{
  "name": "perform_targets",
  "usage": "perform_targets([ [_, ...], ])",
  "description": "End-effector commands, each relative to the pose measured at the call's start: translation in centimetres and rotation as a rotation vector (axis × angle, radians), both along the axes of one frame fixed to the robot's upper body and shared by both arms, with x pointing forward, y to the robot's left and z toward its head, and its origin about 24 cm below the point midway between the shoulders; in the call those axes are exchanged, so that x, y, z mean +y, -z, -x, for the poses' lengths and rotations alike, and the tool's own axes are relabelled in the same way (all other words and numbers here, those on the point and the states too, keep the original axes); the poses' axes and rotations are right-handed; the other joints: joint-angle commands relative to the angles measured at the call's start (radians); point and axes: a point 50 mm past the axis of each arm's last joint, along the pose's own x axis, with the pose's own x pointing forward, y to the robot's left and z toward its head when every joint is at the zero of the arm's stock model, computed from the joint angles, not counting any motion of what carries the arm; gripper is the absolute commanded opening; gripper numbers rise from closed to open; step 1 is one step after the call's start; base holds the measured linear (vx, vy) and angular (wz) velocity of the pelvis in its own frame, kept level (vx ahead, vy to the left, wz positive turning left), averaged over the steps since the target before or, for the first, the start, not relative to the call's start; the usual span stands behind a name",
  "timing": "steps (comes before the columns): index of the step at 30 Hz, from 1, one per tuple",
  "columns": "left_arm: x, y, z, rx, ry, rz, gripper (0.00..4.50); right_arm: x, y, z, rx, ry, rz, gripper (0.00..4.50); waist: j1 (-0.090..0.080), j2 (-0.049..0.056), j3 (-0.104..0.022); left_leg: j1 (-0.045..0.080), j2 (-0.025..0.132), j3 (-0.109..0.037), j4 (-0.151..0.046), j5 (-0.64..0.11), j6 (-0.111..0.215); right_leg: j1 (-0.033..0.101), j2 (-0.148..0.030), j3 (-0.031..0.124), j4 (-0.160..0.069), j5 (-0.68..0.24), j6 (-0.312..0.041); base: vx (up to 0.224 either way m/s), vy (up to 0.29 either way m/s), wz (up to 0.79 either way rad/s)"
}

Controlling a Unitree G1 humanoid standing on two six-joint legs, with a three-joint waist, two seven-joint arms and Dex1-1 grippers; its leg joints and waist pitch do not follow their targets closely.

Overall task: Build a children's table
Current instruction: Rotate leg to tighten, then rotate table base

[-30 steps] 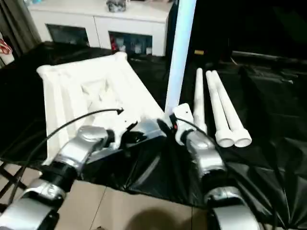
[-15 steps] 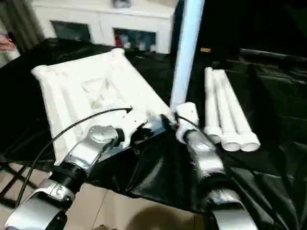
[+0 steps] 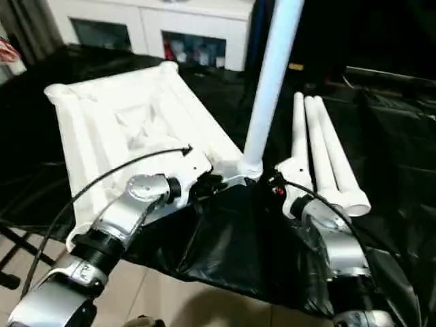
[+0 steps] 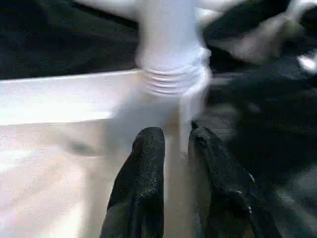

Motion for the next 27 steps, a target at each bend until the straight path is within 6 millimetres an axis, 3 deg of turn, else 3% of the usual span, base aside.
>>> perform_targets([
  [1, 1.8, -1.4, -0.6, -0.056, -0.074, 0.002, 0.99, 0.5, 0.0, 0.4, 0.037, -0.055, 0.0, 3.91, 0.008, -0.019, -0.075, 0.008, 0.054, -0.018, -0.038, 0.024, 0.177, 0.062, -0.075, 0.046, -0.041, 0.183, -0.256, 0.0, 0.0, 0.0],
  [2, 1.9, -1.5, -0.6, -0.059, -0.079, 0.0, 0.99, 0.6, 0.1, 0.4, 0.039, -0.058, 0.0, 3.91, 0.008, -0.019, -0.074, 0.008, 0.055, -0.017, -0.038, 0.025, 0.179, 0.059, -0.073, 0.045, -0.04, 0.188, -0.259, 0.0, 0.0, 0.0],
  [3, 4.5, -3.6, -1.4, -0.117, -0.183, -0.019, 0.99, 1.7, 0.6, 0.7, 0.089, -0.115, 0.016, 3.91, 0.006, -0.012, -0.071, 0.008, 0.055, -0.018, -0.039, 0.009, 0.177, 0.057, -0.073, 0.043, -0.042, 0.168, -0.264, 0.0, 0.0, 0.0],
  [4, 5.4, -4.2, -1.5, -0.128, -0.215, -0.037, 0.99, 1.9, 0.8, 0.6, 0.093, -0.12, 0.03, 3.91, 0.004, -0.011, -0.071, 0.008, 0.057, -0.019, -0.039, 0.0, 0.172, 0.057, -0.074, 0.043, -0.042, 0.153, -0.265, 0.0, 0.0, 0.0],
  [5, 5.4, -4.2, -1.5, -0.128, -0.215, -0.037, 0.99, 1.9, 0.8, 0.6, 0.093, -0.12, 0.03, 3.91, 0.002, -0.008, -0.068, 0.008, 0.058, -0.019, -0.042, -0.022, 0.159, 0.055, -0.076, 0.043, -0.046, 0.113, -0.266, 0.0, 0.0, 0.0],
  [6, 6.8, -4.8, -1.5, -0.141, -0.258, -0.082, 0.99, 2.3, 1.0, 0.5, 0.102, -0.12, 0.045, 3.91, -0.001, -0.008, -0.065, 0.013, 0.059, -0.018, -0.045, -0.059, 0.136, 0.052, -0.074, 0.044, -0.052, 0.056, -0.262, 0.0, 0.0, 0.0],
  [8, 9.1, -5.3, -1.3, -0.137, -0.323, -0.154, 0.99, 2.8, 1.1, 0.3, 0.112, -0.118, 0.061, 3.91, -0.005, 0.005, -0.061, 0.015, 0.06, -0.02, -0.05, -0.098, 0.098, 0.05, -0.071, 0.046, -0.054, -0.003, -0.255, 0.0, 0.0, 0.0],
  [11, 12.4, -6.0, -0.8, -0.126, -0.465, -0.255, 0.99, 3.5, 1.3, 0.2, 0.122, -0.123, 0.075, 3.91, -0.011, 0.005, -0.06, 0.017, 0.058, -0.021, -0.055, -0.136, 0.05, 0.051, -0.071, 0.048, -0.056, -0.04, -0.245, 0.0, 0.0, 0.0],
  [12, 12.4, -6.0, -0.8, -0.126, -0.465, -0.255, 0.99, 3.5, 1.3, 0.2, 0.122, -0.123, 0.075, 3.91, -0.011, 0.006, -0.061, 0.018, 0.059, -0.02, -0.053, -0.134, 0.044, 0.05, -0.071, 0.048, -0.054, -0.034, -0.245, 0.0, 0.0, 0.0],
  [15, 16.4, -6.6, 0.0, -0.11, -0.659, -0.421, 0.99, 4.2, 1.4, -0.1, 0.126, -0.117, 0.08, 3.91, -0.009, 0.001, -0.064, 0.017, 0.055, -0.019, -0.051, -0.104, 0.042, 0.05, -0.068, 0.049, -0.049, 0.009, -0.241, 0.0, 0.0, 0.0],
  [16, 16.7, -6.7, 0.2, -0.109, -0.673, -0.438, 0.72, 4.3, 1.5, -0.1, 0.127, -0.116, 0.081, 3.91, -0.008, 0.002, -0.066, 0.017, 0.056, -0.022, -0.051, -0.095, 0.042, 0.051, -0.07, 0.048, -0.045, 0.017, -0.243, 0.0, 0.0, 0.0],
  [20, 18.0, -6.8, 0.7, -0.1, -0.742, -0.521, 0.61, 4.6, 1.6, -0.4, 0.145, -0.094, 0.084, 3.62, -0.005, 0.006, -0.066, 0.018, 0.053, -0.019, -0.047, -0.074, 0.047, 0.048, -0.068, 0.049, -0.045, 0.044, -0.249, 0.0, 0.0, 0.0],
  [23, 19.1, -6.2, 1.3, -0.091, -0.778, -0.662, 0.29, 4.9, 1.7, -0.7, 0.156, -0.083, 0.068, 3.37, 0.0, 0.002, -0.066, 0.016, 0.051, -0.02, -0.048, -0.08, 0.049, 0.048, -0.07, 0.049, -0.043, 0.032, -0.243, 0.0, 0.0, 0.0],
  [27, 18.8, -3.7, 2.3, 0.027, -0.675, -0.736, 0.03, 5.2, 2.0, -1.0, 0.157, -0.072, 0.073, 3.05, 0.002, 0.01, -0.065, 0.017, 0.052, -0.021, -0.05, -0.101, 0.028, 0.046, -0.071, 0.05, -0.046, 0.002, -0.24, 0.0, 0.0, 0.0],
])
